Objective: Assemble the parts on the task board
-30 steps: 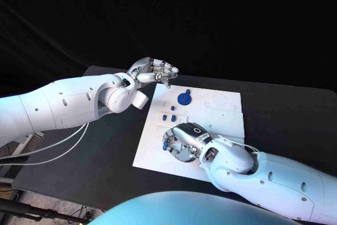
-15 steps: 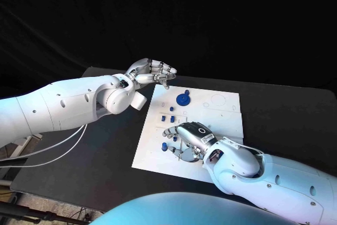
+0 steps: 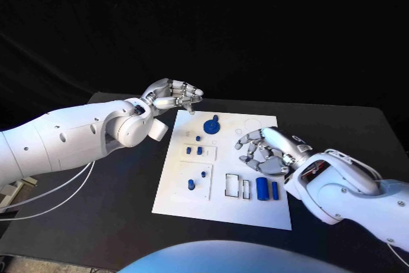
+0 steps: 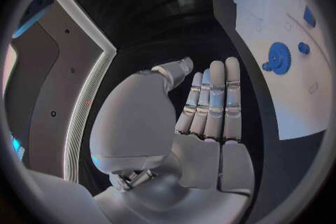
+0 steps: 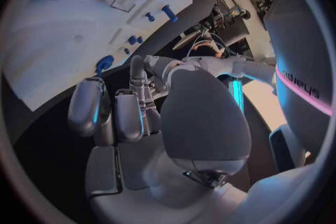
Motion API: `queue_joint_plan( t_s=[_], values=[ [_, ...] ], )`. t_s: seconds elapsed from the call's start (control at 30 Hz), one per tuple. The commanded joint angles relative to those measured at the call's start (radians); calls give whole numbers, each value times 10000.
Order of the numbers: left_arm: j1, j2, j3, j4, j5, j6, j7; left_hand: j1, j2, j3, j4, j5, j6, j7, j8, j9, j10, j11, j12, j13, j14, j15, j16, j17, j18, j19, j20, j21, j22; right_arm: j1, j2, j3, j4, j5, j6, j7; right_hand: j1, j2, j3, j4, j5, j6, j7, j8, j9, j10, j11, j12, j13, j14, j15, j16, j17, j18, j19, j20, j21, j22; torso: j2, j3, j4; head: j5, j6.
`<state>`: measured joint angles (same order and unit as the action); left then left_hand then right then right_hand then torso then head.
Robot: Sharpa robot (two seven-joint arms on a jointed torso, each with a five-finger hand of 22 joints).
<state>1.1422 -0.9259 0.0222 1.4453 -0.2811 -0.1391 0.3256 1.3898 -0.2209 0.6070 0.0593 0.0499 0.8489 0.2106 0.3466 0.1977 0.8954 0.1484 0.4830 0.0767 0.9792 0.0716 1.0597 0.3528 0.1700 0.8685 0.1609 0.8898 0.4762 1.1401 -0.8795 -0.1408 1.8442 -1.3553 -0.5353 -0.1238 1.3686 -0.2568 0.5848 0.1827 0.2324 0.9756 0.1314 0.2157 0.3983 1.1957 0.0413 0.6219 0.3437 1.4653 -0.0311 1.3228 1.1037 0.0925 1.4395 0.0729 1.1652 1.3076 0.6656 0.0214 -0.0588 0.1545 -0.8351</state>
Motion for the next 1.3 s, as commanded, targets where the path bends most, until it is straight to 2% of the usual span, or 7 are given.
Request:
queue_joint_plan(
  t_s=[0.03, 0.13, 0.23, 0.4, 0.63, 0.8, 1.3],
  values=[
    [-2, 14, -19, -8, 31, 118, 56, 35, 30, -16, -61, 48, -73, 13, 13, -5, -81, -7, 68, 9, -94, 1, -61, -11, 138, 1, 38, -42, -9, 145, -653, -12, 135, 2702, 778, 365, -313, -17, 57, 33, -13, -221, -20, 403, 165, -118, -10, 2575, 2684, 249, -50, 195, 242, -239, 173, -26, 485, 1381, -106, -1, -125, -331, 44],
    [-6, 14, -44, -27, 45, 107, 53, 35, 30, -16, -61, 48, -73, 13, 13, -5, -81, -7, 68, 9, -94, 1, -61, -11, 138, 1, 38, -42, -9, 217, -1154, -23, 120, 2887, 1131, 100, -511, 83, 91, 62, -6, -541, -30, 1049, 481, 468, -45, 4857, 5541, 407, -43, 668, 951, -390, 443, -35, 1308, 1733, -153, 9, -186, -493, 47],
    [-17, 18, -65, -45, 55, 105, 55, 35, 30, -16, -61, 48, -73, 13, 13, -5, -81, -7, 68, 9, -94, 1, -61, -11, 138, 1, 38, -42, -9, 243, -1623, -55, 146, 2776, 1362, -332, -652, 139, 61, 66, -16, -793, -82, 1652, 768, 1134, -44, 6232, 7403, 475, -49, 968, 1426, -451, 539, -39, 1647, 1898, -196, 18, -248, -640, 23],
    [-28, 31, -82, -55, 64, 106, 60, 20, 37, -24, -56, 48, -83, 15, 16, -8, -99, -5, 84, 6, -99, 5, -67, -15, 137, -6, 41, -48, -12, 139, -2214, -135, 373, 2065, 1485, -1364, -947, 241, 18, 184, -19, -997, -135, 2236, 1012, 1637, -70, 7070, 8607, 634, -63, 1442, 2281, -559, 727, -49, 2226, 2116, -244, 1, -293, -826, -38],
    [-32, 19, -87, -27, 66, 105, 70, 20, 37, -24, -56, 48, -83, 15, 16, -8, -99, -5, 84, 6, -99, 5, -67, -15, 137, -6, 41, -48, -12, -330, -2315, -193, 634, 1163, 1360, -2290, -1131, 144, -46, 251, -15, -995, -181, 2421, 1047, 1839, -105, 7319, 8994, 712, -85, 1672, 2723, -620, 831, -66, 2541, 2218, -233, -10, -301, -891, -91],
    [-33, -18, -88, 27, 67, 105, 78, 20, 37, -24, -56, 48, -83, 15, 16, -8, -99, -5, 84, 6, -99, 5, -67, -15, 137, -6, 41, -48, -12, -618, -2125, -205, 695, 787, 1179, -2575, -1155, 127, -52, 261, -14, -1004, -184, 2429, 1042, 1803, -109, 7279, 8939, 706, -88, 1666, 2700, -597, 796, -69, 2429, 2189, -206, -1, -253, -877, -113],
    [-33, -90, -88, 106, 67, 123, 75, 20, 37, -24, -56, 48, -83, 15, 16, -8, -99, -5, 84, 6, -99, 5, -67, -15, 137, -6, 41, -48, -12, -750, -1578, -209, 649, 76, 1173, -2817, -1169, 154, -15, 276, -2, -1009, -192, 2432, 1018, 1820, -114, 7299, 8989, 702, -90, 1674, 2705, -600, 800, -73, 2442, 2195, -190, -13, -266, -811, -156]
  ],
)
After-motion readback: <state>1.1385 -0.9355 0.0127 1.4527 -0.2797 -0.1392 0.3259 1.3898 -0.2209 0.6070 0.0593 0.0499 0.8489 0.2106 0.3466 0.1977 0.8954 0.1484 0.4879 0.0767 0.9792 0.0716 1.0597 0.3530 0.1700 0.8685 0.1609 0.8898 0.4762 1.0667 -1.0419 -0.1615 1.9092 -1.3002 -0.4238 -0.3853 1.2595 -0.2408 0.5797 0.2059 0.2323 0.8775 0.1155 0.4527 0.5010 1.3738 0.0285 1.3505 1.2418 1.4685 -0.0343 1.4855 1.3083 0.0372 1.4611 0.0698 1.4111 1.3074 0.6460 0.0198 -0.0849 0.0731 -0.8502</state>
